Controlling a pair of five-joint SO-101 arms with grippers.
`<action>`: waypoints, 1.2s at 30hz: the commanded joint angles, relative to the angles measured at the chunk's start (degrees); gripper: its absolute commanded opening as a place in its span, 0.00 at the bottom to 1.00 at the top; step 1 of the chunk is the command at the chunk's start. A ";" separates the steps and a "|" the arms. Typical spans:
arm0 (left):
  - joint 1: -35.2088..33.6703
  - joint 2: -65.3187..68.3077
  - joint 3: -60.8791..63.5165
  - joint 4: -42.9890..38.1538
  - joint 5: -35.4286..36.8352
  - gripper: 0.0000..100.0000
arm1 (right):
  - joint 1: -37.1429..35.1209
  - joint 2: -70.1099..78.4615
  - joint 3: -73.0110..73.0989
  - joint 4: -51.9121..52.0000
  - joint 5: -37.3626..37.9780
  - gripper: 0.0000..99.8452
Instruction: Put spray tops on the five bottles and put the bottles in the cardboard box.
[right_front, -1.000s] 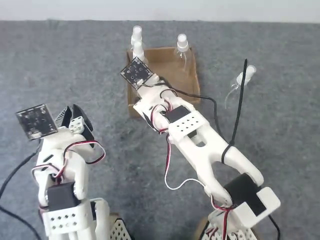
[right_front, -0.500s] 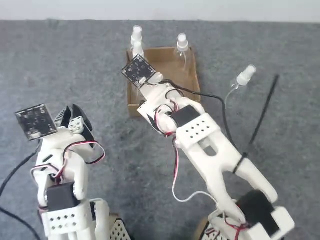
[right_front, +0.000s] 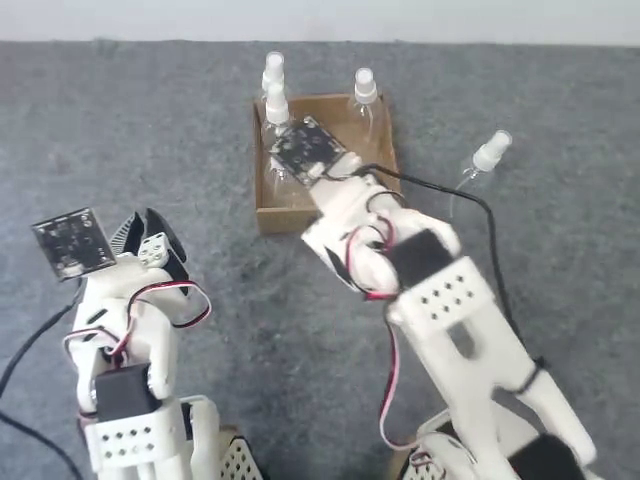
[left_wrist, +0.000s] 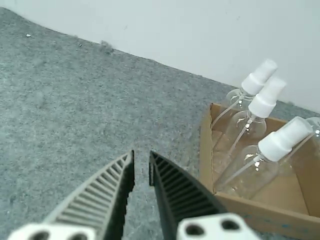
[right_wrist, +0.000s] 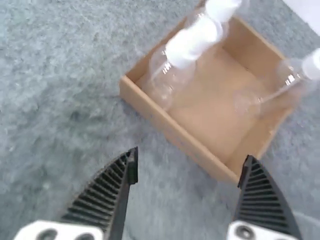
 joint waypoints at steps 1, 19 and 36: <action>-0.09 -0.88 -0.22 -1.85 0.35 0.05 | 2.95 -6.02 -3.69 3.65 -1.41 0.27; -0.09 -0.88 -0.13 -1.85 0.35 0.05 | 22.99 -7.25 -3.60 12.35 -7.47 0.27; -0.09 -0.88 -0.13 -1.85 0.35 0.05 | 32.48 10.24 -3.60 -2.24 -7.56 0.27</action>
